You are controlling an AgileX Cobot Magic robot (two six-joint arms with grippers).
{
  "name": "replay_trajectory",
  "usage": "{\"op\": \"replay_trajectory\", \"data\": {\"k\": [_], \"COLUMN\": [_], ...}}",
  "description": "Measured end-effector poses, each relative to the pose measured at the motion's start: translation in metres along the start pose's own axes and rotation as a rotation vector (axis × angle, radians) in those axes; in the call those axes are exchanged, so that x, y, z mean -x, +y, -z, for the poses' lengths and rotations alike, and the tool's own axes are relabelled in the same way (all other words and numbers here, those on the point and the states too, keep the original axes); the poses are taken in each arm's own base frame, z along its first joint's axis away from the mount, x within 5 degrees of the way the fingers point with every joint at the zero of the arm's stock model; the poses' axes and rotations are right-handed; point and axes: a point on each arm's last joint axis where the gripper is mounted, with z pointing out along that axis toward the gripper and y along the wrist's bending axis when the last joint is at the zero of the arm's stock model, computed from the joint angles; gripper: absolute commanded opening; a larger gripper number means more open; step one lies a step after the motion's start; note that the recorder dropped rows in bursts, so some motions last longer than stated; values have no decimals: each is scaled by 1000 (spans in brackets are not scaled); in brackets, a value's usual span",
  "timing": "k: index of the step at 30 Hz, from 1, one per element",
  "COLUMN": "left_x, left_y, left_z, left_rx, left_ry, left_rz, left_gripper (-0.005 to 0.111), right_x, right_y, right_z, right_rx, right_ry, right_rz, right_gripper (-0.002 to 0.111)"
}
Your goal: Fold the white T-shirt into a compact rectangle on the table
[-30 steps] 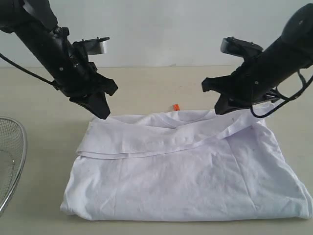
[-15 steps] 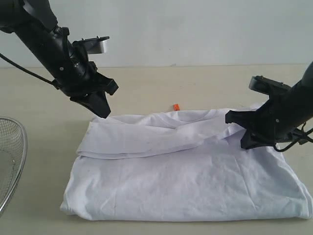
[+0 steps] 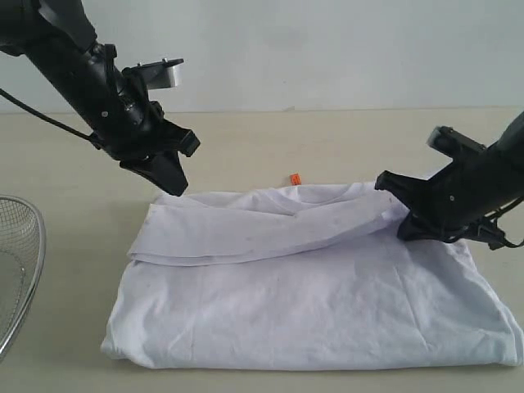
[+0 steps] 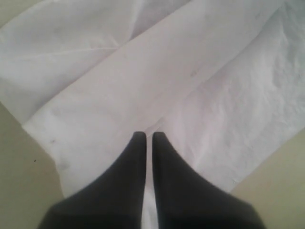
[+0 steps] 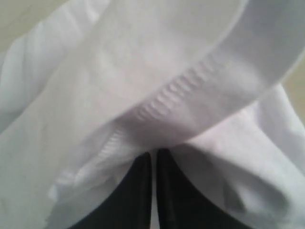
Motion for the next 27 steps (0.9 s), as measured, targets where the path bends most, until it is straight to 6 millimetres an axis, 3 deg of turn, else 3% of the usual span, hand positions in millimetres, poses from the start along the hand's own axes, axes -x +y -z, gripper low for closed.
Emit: {"op": "replay_trajectory", "data": {"k": [8, 13, 19, 23, 27], "left_x": [0, 0, -1, -2, -3], "left_y": [0, 0, 0, -1, -2], "left_z": [0, 0, 0, 0, 0], "left_rx": [-1, -1, -5, -12, -18], "left_ry": [-1, -1, 8, 22, 31], "left_rz": [1, 1, 1, 1, 2], "left_gripper": [4, 4, 4, 4, 4], "right_x": [4, 9, 36, 49, 45], "right_y": [4, 38, 85, 98, 98], "right_z": [-1, 1, 19, 29, 28], "right_rx": [37, 124, 263, 301, 288], "right_ry": [-51, -77, -161, -209, -166], "right_rz": [-138, -155, -145, -121, -52], "right_gripper": [0, 0, 0, 0, 0]}}
